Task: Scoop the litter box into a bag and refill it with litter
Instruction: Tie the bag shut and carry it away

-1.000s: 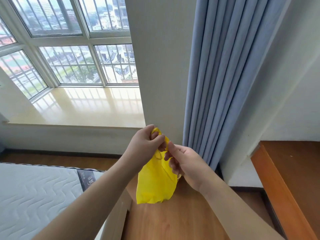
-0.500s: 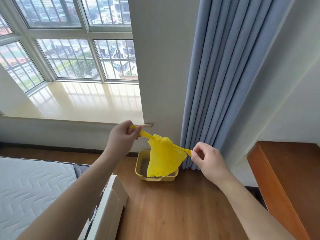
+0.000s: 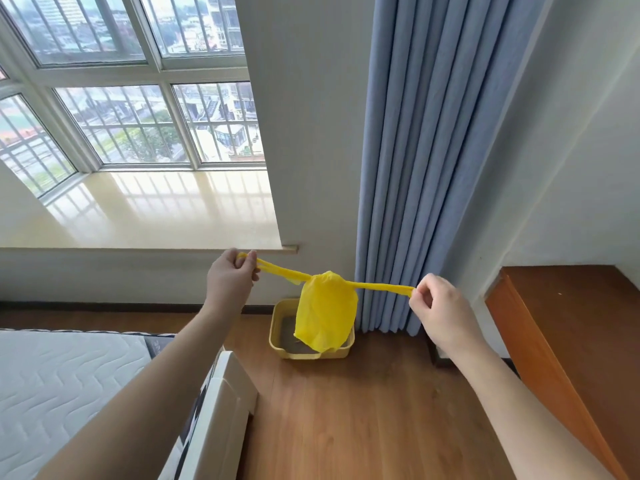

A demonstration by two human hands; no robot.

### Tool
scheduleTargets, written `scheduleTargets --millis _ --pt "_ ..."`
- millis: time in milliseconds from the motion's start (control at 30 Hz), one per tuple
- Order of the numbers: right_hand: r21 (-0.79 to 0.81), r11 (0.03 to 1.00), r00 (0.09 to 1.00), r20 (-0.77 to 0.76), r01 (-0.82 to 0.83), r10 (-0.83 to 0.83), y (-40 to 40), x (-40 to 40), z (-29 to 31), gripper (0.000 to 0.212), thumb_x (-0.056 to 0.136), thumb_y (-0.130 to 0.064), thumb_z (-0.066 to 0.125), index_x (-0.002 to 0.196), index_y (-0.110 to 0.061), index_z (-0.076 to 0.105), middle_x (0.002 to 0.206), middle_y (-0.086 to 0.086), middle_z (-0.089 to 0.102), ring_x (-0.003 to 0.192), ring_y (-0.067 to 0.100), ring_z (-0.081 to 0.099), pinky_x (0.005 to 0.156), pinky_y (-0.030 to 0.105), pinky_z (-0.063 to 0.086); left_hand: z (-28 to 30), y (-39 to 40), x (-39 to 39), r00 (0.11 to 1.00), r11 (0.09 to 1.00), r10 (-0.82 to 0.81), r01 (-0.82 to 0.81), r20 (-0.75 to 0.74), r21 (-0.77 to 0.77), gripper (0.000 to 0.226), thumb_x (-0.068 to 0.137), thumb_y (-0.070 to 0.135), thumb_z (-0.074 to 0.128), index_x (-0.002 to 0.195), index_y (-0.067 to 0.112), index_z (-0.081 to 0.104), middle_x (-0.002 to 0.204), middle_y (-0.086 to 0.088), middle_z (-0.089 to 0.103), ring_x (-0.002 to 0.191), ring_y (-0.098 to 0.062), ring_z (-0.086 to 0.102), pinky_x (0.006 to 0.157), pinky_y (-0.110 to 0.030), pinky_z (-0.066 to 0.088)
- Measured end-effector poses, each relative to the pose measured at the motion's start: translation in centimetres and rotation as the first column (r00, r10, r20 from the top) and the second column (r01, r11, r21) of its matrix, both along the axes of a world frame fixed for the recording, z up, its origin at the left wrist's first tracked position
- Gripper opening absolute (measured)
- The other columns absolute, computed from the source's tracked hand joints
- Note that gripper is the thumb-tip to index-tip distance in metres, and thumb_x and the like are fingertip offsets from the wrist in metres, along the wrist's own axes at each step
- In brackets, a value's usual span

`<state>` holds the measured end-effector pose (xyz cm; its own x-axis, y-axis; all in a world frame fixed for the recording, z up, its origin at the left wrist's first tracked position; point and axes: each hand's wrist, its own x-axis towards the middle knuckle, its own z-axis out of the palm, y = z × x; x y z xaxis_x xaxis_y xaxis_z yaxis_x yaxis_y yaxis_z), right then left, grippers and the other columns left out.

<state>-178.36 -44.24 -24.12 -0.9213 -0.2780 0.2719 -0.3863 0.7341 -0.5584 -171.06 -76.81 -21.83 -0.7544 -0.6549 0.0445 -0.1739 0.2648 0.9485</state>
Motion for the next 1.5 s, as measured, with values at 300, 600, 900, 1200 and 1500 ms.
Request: scheduleTargets --millis 300,600,900,1200,1500 --pt "-0.596 0.800 0.894 0.317 -0.071 0.316 -0.4 3.9 4.6 0.016 0.099 -0.022 0.050 0.095 -0.014 0.063 0.088 0.002 0.073 0.087 0.010 0.068 0.074 0.019 0.051 1.1 7.2 0.5 0.896 0.878 -0.436 0.445 0.087 -0.178 0.020 0.087 0.025 0.070 0.090 0.009 0.058 0.091 0.002 0.074 0.087 -0.010 0.070 0.079 -0.032 0.055" --pt "-0.687 0.716 0.808 0.351 -0.122 0.474 -0.9 7.5 4.7 0.017 0.096 -0.029 0.054 0.089 -0.016 0.063 0.097 0.007 0.071 0.098 0.024 0.064 0.092 0.037 0.050 -4.2 13.6 2.3 0.738 0.603 -0.598 0.671 0.312 -0.431 0.087 0.071 0.041 0.082 0.144 0.026 0.037 0.143 0.014 0.040 0.129 -0.004 0.040 0.100 -0.011 0.028" --pt "-0.926 0.371 0.743 0.295 0.067 0.601 3.8 11.6 7.3 0.017 0.091 -0.017 0.044 0.084 -0.006 0.056 0.081 0.011 0.061 0.080 0.020 0.059 0.083 0.034 0.050 -4.3 16.4 4.7 0.572 0.470 -0.660 0.820 0.487 -0.327 0.056 0.080 0.051 0.071 0.128 0.029 0.053 0.119 0.010 0.062 0.106 -0.010 0.058 0.087 -0.028 0.049" --pt "-0.787 0.470 0.886 0.462 0.400 0.020 6.2 21.3 3.8 0.025 0.097 -0.025 0.054 0.082 -0.006 0.060 0.096 0.012 0.072 0.095 0.021 0.067 0.085 0.033 0.053 -2.6 16.9 11.8 0.577 0.480 -0.773 0.804 0.264 -0.350 0.010 0.085 0.019 0.068 0.094 0.017 0.066 0.083 0.007 0.068 0.075 -0.003 0.060 0.066 -0.020 0.046" --pt "-0.433 0.687 0.811 0.363 0.583 -0.459 7.4 37.0 0.0 0.011 0.094 -0.023 0.059 0.104 -0.027 0.059 0.094 -0.010 0.067 0.083 0.002 0.064 0.077 0.022 0.050 -3.6 20.7 19.8 0.430 0.315 -0.869 0.862 0.245 -0.396 0.014 0.080 0.030 0.071 0.081 0.020 0.062 0.069 0.007 0.063 0.065 -0.005 0.057 0.057 -0.025 0.043"
